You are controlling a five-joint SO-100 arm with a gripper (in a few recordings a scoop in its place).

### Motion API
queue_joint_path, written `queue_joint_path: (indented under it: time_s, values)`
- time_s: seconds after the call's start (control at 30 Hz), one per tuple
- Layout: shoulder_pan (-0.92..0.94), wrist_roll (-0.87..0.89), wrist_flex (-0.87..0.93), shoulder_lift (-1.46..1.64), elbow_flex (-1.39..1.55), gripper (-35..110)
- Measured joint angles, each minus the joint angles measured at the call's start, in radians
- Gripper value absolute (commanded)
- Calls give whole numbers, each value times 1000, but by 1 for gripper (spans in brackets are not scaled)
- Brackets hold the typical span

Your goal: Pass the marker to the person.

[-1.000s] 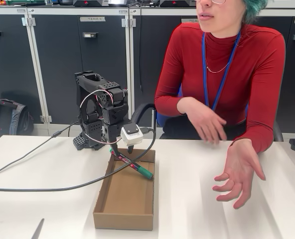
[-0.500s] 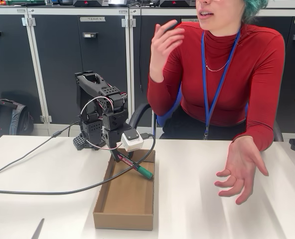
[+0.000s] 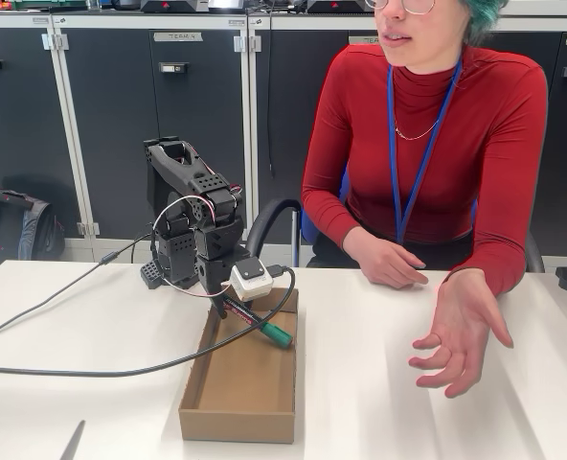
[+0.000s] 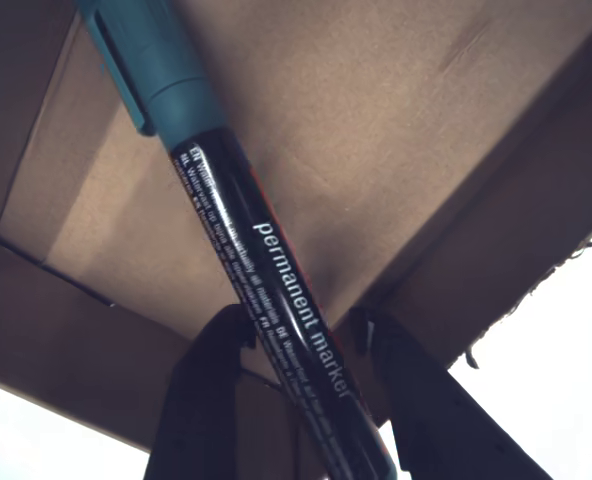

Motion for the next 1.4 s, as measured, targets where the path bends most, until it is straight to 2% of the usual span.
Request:
queue_joint_path:
  time_s: [0.37, 0.8, 1.03, 1.2, 1.4]
  values:
    - [0, 0, -3, 0, 0, 13]
    - [0, 0, -15, -3, 0, -5]
    - [-9, 0, -15, -3, 0, -5]
    - [-18, 8, -38, -3, 0, 15]
    - [-18, 8, -78, 17, 28, 15]
